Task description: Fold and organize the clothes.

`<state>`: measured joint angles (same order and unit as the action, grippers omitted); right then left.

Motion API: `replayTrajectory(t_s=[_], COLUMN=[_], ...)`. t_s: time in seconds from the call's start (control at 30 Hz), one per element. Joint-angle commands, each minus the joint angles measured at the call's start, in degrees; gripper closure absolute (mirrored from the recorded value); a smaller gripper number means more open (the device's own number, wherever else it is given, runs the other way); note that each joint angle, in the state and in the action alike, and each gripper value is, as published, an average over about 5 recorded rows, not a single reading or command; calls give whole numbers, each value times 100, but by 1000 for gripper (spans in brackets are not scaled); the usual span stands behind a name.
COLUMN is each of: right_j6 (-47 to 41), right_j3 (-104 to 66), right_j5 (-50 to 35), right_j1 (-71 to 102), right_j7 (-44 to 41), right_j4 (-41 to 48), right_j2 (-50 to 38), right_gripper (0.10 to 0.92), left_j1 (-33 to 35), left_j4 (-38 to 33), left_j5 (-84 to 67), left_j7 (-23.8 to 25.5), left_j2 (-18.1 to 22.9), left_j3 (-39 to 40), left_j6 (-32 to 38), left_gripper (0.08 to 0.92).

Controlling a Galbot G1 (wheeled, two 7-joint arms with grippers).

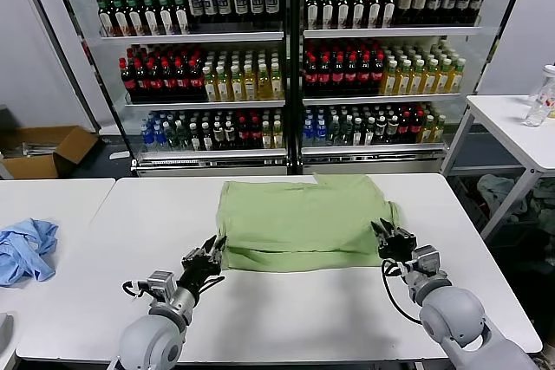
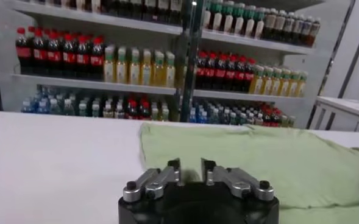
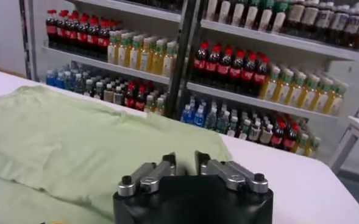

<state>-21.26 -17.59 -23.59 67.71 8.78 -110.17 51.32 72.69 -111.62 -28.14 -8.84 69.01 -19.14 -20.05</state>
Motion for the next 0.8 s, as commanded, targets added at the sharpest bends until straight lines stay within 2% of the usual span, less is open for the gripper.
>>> replayTrajectory(t_s=[0.03, 0.2, 0.33, 0.47, 0.6, 0.8], right_j6=[110, -708, -1095, -1187, -1184, -1060], right_j3=[-558, -817, -742, -613, -556, -470], right_j5=[327, -379, -949, -1118, -1312, -1336], right_j1=[760, 669, 441, 337, 289, 248], right_j7=[49, 239, 288, 299, 303, 212], right_j4=[-271, 107, 413, 575, 726, 764], right_j2=[23, 73, 173, 269, 320, 361], right_gripper=[489, 350, 242, 206, 252, 419], left_j1=[255, 514, 341, -6, -196, -228], left_j4=[-27, 67, 252, 557, 804, 928], left_j5=[211, 265, 217, 127, 37, -93], left_j7=[-122, -198, -181, -223, -230, -180], left_j2=[134, 199, 196, 217, 216, 212], left_j3=[-18, -38, 50, 165, 255, 337], left_j6=[141, 135, 27, -108, -180, -301], left_gripper=[549, 402, 289, 207, 268, 442])
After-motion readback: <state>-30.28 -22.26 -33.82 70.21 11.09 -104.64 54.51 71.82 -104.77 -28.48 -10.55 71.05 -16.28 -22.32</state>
